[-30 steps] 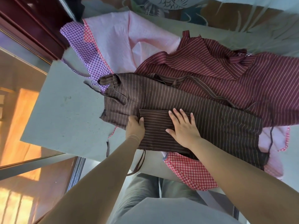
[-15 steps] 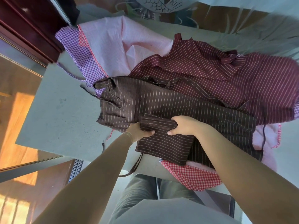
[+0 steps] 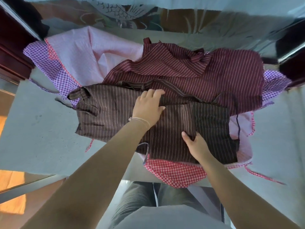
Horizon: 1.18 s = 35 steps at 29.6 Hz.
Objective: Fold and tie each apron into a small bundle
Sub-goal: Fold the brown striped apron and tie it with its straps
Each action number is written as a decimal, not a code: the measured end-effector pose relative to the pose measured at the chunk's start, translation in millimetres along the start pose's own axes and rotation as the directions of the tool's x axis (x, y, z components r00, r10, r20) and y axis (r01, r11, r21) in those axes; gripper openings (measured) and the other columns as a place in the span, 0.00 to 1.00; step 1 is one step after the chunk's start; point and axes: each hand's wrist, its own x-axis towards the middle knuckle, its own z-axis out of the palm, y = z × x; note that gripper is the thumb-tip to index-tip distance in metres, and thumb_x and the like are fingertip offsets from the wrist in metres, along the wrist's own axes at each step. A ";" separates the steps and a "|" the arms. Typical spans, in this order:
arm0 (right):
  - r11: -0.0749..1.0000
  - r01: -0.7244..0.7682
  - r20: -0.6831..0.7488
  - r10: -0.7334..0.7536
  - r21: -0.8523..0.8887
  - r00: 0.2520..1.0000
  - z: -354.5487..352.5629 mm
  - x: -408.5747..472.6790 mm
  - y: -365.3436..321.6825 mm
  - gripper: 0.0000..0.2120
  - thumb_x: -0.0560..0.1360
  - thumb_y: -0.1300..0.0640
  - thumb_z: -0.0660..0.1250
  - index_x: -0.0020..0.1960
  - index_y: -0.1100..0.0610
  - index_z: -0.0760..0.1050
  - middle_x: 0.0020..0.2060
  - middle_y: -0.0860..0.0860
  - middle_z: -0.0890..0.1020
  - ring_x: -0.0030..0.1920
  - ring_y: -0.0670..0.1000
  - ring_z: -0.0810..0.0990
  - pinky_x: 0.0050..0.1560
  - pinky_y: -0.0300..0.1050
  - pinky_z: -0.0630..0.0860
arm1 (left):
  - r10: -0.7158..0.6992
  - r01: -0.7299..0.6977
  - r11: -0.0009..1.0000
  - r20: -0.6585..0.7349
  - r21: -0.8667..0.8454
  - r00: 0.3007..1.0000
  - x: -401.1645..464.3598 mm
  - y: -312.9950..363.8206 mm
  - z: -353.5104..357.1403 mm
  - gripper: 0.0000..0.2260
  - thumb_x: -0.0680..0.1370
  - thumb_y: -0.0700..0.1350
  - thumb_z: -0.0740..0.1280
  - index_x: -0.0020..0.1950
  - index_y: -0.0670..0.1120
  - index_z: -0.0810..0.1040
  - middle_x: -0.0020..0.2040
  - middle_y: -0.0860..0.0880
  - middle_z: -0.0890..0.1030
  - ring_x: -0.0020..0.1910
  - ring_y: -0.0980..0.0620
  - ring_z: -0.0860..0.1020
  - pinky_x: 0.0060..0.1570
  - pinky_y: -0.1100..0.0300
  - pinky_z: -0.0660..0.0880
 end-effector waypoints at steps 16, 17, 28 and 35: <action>0.411 0.719 0.478 -0.549 -0.560 0.686 -27.0 18.8 57.3 0.34 0.77 0.67 0.60 0.78 0.52 0.52 0.77 0.49 0.57 0.76 0.45 0.52 0.71 0.37 0.39 | 0.263 -0.387 0.914 0.549 0.121 0.794 -71.1 2.4 119.8 0.23 0.84 0.52 0.52 0.78 0.53 0.52 0.79 0.52 0.47 0.78 0.51 0.46 0.75 0.53 0.45; 0.416 0.718 0.527 -0.491 -0.559 0.694 -31.5 23.5 62.7 0.36 0.77 0.68 0.60 0.78 0.51 0.48 0.78 0.47 0.52 0.76 0.42 0.45 0.72 0.37 0.37 | 0.258 -0.383 0.915 0.545 0.128 0.798 -71.9 -5.6 119.1 0.23 0.84 0.49 0.53 0.78 0.54 0.52 0.79 0.53 0.47 0.78 0.52 0.45 0.76 0.53 0.45; 0.551 0.711 0.503 -0.506 -0.437 0.701 -27.0 34.3 74.7 0.37 0.76 0.51 0.67 0.78 0.49 0.51 0.76 0.40 0.51 0.75 0.38 0.44 0.76 0.39 0.40 | 0.180 -0.307 0.944 0.593 0.121 0.785 -75.9 -45.4 107.6 0.39 0.77 0.42 0.67 0.78 0.58 0.44 0.77 0.59 0.43 0.75 0.59 0.40 0.74 0.56 0.45; 0.894 0.401 0.066 -0.396 -0.200 0.916 -24.3 34.0 38.2 0.12 0.80 0.56 0.61 0.63 0.55 0.71 0.47 0.46 0.77 0.48 0.50 0.80 0.49 0.45 0.76 | -0.205 0.326 0.916 0.427 -0.232 0.881 -48.5 -18.7 92.7 0.17 0.76 0.38 0.65 0.62 0.53 0.72 0.54 0.51 0.79 0.47 0.50 0.78 0.47 0.55 0.77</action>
